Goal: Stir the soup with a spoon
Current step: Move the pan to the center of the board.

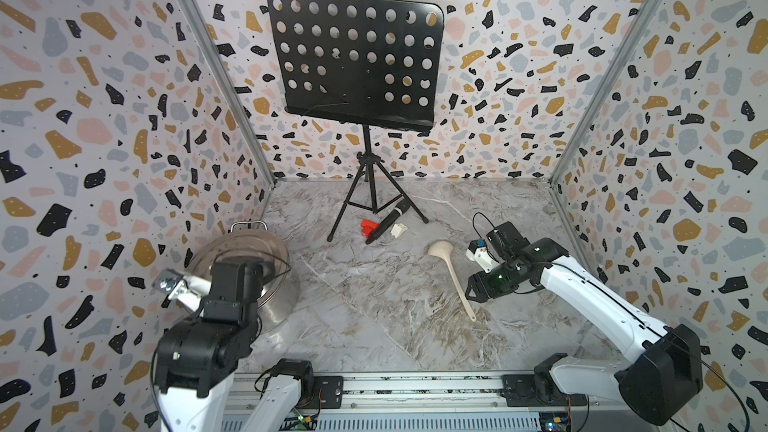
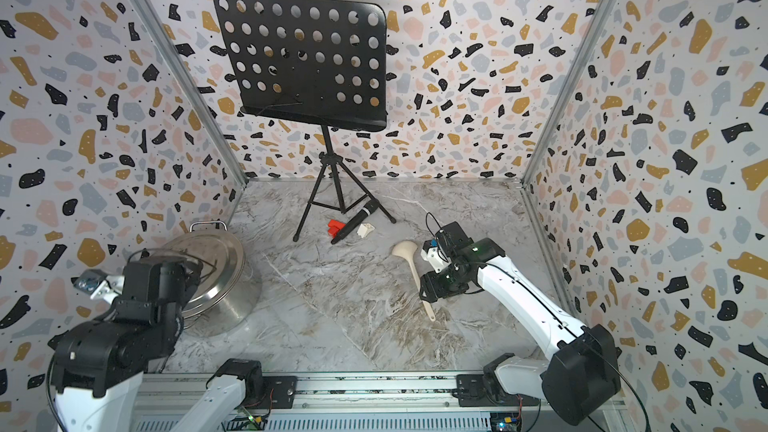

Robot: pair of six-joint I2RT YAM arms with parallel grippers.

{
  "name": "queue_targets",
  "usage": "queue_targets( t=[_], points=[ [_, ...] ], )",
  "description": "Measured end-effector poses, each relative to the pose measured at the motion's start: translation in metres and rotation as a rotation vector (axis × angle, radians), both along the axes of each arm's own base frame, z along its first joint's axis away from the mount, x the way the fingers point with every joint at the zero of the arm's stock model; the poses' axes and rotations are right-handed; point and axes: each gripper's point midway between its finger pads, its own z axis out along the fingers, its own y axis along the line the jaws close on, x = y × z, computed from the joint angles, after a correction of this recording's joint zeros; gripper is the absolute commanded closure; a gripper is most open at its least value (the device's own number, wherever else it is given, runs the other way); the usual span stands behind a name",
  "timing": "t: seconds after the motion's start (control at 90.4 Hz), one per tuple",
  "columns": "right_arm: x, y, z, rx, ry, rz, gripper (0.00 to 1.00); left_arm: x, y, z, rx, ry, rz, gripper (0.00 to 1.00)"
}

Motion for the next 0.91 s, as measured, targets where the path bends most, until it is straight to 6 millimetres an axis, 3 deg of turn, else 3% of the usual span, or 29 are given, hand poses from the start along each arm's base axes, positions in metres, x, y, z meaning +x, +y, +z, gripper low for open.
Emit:
queue_targets(
  t=[0.122, 0.277, 0.409, 0.564, 0.764, 0.908],
  points=[
    [0.002, 0.002, 0.007, 0.02, -0.032, -0.007, 0.37, 0.046, -0.009, 0.027, 0.023, 0.008, -0.073, 0.18],
    [0.004, 0.0, 0.015, 0.032, -0.079, -0.01, 0.37, 0.097, -0.019, 0.028, 0.006, 0.074, -0.159, 0.23],
    [0.004, -0.001, 0.019, 0.032, -0.105, 0.0, 0.37, 0.142, -0.018, 0.002, -0.083, 0.145, -0.191, 0.32],
    [0.004, -0.002, 0.021, 0.034, -0.122, 0.009, 0.37, 0.183, 0.0, -0.041, -0.24, 0.216, -0.173, 0.37],
    [0.002, -0.002, 0.018, 0.038, -0.127, 0.017, 0.38, 0.216, 0.019, -0.065, -0.363, 0.22, -0.15, 0.44],
    [-0.003, -0.004, 0.01, 0.032, -0.109, 0.019, 0.39, 0.235, 0.027, -0.078, -0.431, 0.224, -0.144, 0.45]
  ],
)
